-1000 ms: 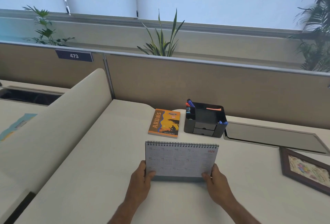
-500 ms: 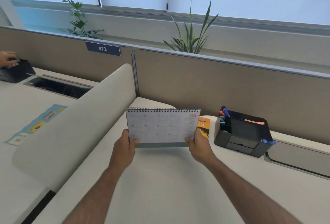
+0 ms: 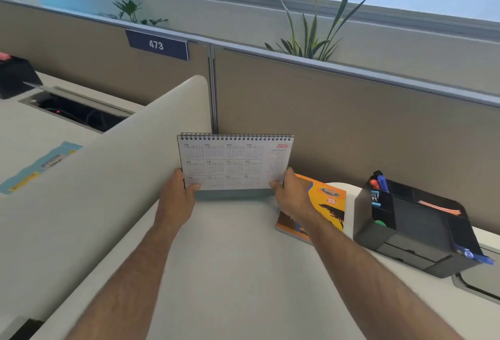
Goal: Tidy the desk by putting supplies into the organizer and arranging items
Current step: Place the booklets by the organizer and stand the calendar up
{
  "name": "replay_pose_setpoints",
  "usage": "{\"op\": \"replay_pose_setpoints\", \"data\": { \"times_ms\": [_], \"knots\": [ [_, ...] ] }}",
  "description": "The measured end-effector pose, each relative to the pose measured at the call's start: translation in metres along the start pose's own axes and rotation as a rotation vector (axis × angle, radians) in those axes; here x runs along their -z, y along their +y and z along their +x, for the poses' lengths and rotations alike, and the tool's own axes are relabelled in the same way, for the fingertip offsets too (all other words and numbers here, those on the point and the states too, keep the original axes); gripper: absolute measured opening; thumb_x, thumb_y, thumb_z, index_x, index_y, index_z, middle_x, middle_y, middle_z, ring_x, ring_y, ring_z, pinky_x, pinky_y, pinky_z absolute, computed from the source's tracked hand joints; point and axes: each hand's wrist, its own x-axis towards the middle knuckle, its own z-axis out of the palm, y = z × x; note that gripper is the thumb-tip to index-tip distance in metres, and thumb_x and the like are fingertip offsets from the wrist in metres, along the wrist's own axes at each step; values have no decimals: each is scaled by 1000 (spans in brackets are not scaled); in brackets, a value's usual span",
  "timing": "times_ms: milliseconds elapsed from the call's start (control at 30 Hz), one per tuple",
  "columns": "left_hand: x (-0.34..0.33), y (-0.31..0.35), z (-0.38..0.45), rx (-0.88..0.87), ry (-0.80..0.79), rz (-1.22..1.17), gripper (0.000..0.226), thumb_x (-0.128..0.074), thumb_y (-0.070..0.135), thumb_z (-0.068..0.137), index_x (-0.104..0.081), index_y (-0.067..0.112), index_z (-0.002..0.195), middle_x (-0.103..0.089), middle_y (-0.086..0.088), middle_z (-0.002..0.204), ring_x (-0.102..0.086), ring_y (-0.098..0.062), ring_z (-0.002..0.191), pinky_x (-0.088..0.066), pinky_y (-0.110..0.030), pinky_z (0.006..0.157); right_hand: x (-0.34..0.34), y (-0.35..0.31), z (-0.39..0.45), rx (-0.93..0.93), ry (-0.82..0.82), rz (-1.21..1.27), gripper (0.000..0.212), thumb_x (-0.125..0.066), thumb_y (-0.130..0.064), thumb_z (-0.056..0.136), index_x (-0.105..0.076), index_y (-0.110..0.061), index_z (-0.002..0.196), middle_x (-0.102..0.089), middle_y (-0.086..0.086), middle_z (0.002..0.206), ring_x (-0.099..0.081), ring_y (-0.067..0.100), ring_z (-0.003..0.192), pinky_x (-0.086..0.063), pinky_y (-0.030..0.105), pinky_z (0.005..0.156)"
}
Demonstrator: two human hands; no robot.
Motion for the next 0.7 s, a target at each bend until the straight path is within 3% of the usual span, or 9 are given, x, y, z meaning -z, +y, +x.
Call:
{"op": "replay_pose_setpoints", "data": {
  "times_ms": [367,567,700],
  "knots": [
    [-10,-22,14,42,-8,11,16,-62,7,92,-54,3,105,-69,-10,110,-59,-21,87,-44,-29,73,-22,5,22,-25,-21,3,30,-53,-15,98,-45,-15,127,-57,5,134,-54,28,121,-53,44,92],
    [-9,-21,11,62,-10,-50,19,-64,7,91,-57,8,109,-69,-5,107,-62,-22,94,-48,-32,83,-21,5,16,-27,-7,34,33,-55,-20,97,-45,-15,128,-59,5,133,-57,29,120,-53,48,94],
    [-6,-18,10,92,-13,-60,28,-66,7,89,-58,11,115,-67,1,102,-60,-18,89,-48,-32,84,-15,5,9,-55,3,55,39,-58,-19,97,-42,-17,132,-59,3,135,-58,27,119,-52,40,93]
  ]
}}
